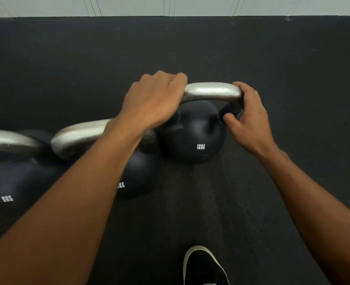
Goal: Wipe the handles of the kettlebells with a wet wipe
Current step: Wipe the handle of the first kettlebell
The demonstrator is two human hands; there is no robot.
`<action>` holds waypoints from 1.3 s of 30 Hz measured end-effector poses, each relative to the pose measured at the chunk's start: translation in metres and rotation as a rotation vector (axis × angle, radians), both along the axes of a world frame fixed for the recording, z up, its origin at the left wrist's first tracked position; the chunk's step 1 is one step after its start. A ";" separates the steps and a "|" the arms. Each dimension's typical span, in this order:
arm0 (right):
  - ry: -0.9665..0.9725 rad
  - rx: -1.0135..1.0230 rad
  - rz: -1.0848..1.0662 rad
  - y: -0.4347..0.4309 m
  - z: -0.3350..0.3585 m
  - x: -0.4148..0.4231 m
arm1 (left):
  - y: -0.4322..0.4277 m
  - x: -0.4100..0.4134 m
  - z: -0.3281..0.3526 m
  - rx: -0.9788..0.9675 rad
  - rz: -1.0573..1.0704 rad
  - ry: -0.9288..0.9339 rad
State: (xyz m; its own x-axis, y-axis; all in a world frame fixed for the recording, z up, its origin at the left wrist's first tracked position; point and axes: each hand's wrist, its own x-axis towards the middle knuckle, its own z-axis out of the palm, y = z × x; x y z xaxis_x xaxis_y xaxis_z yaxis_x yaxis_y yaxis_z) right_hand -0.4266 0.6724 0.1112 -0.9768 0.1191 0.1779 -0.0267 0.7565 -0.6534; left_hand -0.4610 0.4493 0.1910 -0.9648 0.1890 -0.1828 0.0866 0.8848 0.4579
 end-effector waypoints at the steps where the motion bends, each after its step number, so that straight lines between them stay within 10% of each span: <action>1: 0.002 -0.004 -0.001 0.000 0.000 0.000 | 0.001 0.009 0.001 -0.008 0.026 0.013; 31: -0.016 -0.004 0.001 0.001 -0.001 0.000 | 0.074 0.053 -0.033 1.818 1.102 -0.266; 39: -0.003 -0.003 0.010 0.002 -0.003 -0.001 | 0.049 0.051 -0.005 2.286 1.124 -0.626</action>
State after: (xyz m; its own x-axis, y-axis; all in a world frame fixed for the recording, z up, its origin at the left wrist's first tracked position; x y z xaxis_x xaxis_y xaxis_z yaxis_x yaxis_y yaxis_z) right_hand -0.4278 0.6744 0.1077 -0.9785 0.1099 0.1743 -0.0321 0.7544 -0.6556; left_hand -0.4105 0.4984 0.1857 -0.7506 0.1398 -0.6458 -0.2185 -0.9749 0.0429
